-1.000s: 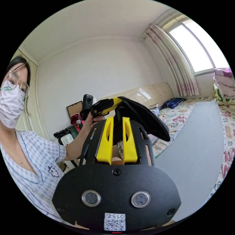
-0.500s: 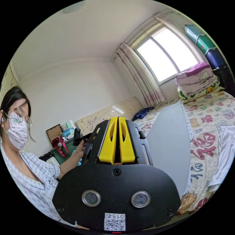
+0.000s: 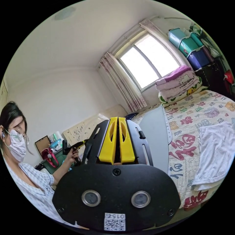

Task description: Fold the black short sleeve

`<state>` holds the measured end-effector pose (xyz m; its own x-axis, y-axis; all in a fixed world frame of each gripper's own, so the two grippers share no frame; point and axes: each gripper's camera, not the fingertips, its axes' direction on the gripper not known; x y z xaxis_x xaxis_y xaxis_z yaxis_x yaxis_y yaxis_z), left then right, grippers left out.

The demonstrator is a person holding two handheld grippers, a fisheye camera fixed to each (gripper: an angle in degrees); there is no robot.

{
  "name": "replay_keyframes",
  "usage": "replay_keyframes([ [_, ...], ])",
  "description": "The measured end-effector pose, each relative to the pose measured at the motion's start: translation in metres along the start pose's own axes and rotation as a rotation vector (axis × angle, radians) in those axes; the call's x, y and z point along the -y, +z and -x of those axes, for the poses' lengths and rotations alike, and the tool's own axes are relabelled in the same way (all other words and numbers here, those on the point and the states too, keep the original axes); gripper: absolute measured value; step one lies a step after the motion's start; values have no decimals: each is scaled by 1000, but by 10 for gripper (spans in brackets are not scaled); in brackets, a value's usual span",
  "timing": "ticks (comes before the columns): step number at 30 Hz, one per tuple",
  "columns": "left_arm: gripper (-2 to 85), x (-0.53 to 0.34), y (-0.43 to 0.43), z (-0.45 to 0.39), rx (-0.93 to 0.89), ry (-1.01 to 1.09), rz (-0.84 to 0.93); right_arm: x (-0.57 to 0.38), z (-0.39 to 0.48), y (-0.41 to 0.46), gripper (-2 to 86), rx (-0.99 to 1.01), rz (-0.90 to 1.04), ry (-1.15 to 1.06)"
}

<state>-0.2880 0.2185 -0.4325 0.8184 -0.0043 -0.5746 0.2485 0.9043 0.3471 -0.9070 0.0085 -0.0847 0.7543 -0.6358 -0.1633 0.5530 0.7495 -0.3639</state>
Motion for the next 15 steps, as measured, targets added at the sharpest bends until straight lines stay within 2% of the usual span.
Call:
replay_keyframes([
  [5,-1,0,24,-13,1,-11,-17,-31,22,22,11,-254,136,-171],
  [7,-1,-2,41,-27,-86,1,-30,-43,28,29,26,-283,173,-221],
  [10,0,-11,87,-69,-207,116,51,-56,39,50,110,-149,276,-305],
  [12,1,-24,125,-105,-352,245,180,-63,55,85,164,-31,391,-347],
  [15,3,-44,144,-129,-563,301,258,-77,74,134,181,135,548,-397],
])
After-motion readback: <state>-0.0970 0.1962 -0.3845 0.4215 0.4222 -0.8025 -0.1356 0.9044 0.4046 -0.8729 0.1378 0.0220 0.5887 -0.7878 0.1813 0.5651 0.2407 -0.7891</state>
